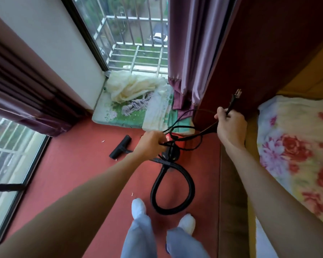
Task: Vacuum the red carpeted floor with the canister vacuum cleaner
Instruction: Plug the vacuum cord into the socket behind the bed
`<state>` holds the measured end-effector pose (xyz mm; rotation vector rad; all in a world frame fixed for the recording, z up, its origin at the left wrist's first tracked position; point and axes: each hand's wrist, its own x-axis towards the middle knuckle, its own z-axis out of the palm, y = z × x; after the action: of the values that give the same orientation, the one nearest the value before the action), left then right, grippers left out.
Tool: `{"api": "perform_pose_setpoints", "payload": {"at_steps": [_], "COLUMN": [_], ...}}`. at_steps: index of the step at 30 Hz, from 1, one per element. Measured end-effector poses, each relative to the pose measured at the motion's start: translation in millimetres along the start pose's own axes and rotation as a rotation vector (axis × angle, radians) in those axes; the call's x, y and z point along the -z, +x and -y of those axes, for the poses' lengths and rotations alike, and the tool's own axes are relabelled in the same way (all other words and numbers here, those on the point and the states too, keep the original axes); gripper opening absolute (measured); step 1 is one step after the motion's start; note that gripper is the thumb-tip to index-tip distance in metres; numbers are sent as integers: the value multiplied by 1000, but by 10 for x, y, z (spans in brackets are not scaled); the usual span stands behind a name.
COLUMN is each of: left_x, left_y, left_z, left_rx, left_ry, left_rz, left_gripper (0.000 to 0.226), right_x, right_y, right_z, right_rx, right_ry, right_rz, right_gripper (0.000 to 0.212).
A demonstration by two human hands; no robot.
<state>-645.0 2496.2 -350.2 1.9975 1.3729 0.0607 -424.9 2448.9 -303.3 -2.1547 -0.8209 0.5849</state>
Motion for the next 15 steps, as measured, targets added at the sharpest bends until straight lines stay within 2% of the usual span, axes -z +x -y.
{"api": "perform_pose_setpoints", "payload": {"at_steps": [2,5,8,12,15], "left_x": [119,245,307,349,361], "left_y": [-136,-197,-192,-234,-270], "left_z": [-62,-173,-272,-243,-283], "left_rx": [-4,-32,-91,-146,-129], "left_ry": [-9,10,105,270,221], "left_rz": [-25,-36,-54,-101,-102], "left_gripper": [4,8,16,21,24], "right_x": [185,347,489,705,827], "right_y": [-44,-109,-202,-241,-252], "right_z": [158,354,578,711,776], "right_rx": [73,171,242,197,133], "right_ry": [56,216,254,343,442], "right_rz": [5,48,-24,-185,-134], "right_gripper": [32,28,20,19,16]}}
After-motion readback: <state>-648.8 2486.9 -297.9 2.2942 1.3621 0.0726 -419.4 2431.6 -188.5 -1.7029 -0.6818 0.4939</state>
